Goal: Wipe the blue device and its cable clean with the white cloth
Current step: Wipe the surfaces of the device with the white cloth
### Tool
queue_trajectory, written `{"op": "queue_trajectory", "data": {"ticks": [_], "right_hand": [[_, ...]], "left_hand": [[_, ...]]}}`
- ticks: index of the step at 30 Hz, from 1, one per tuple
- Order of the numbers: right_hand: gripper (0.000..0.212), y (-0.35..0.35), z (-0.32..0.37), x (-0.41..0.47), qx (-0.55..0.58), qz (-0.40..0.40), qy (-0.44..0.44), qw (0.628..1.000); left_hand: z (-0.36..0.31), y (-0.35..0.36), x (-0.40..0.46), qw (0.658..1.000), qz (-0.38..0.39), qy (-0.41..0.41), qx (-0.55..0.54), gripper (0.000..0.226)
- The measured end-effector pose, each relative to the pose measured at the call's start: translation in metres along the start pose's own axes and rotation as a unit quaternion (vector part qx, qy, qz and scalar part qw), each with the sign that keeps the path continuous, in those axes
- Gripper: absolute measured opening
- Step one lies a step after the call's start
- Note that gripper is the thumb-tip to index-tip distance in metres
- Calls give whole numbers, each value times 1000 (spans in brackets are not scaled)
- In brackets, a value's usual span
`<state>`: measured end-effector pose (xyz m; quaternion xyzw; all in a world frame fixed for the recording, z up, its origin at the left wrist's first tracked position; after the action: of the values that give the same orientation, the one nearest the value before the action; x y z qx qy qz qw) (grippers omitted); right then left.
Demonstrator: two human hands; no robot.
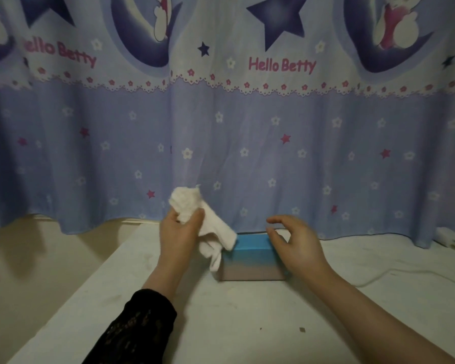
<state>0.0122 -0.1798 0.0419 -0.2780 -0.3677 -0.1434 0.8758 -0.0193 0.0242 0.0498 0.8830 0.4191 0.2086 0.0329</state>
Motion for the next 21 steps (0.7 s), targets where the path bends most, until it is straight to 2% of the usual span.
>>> {"op": "queue_trajectory", "data": {"ticks": [2,4,6,9,13,19,21], "right_hand": [[26,2,-5,0,-26,34,11,999],[27,7,-6,-3,-27,80,25,996],[27,10,-5,-5,-23,111,35,993],[28,11,-6,-6,-17,119,47,992],[27,10,-4,-7,-19,114,39,993],[28,9,-2,-9,-26,116,18,993],[28,9,-1,-9,-25,117,11,993]], "left_hand": [[5,-9,6,993,-85,41,76,15],[11,-12,8,976,-106,60,182,10],[16,-6,4,960,-48,51,272,21],[17,6,-5,942,27,70,327,40],[9,12,-9,931,45,114,344,46],[15,12,-7,911,74,68,400,50],[15,11,-6,909,73,77,402,50]]}}
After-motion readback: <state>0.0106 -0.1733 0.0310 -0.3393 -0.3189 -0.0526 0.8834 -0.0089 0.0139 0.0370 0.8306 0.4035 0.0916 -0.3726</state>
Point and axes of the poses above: each hand's wrist, its own x-axis towards the middle knuckle, its own y-axis out of the palm, z = x × y, the point moved 1 cm from there along x, towards the middle knuckle, and after that the axes turned 12 degrees about -z, right-handed, at the moved point
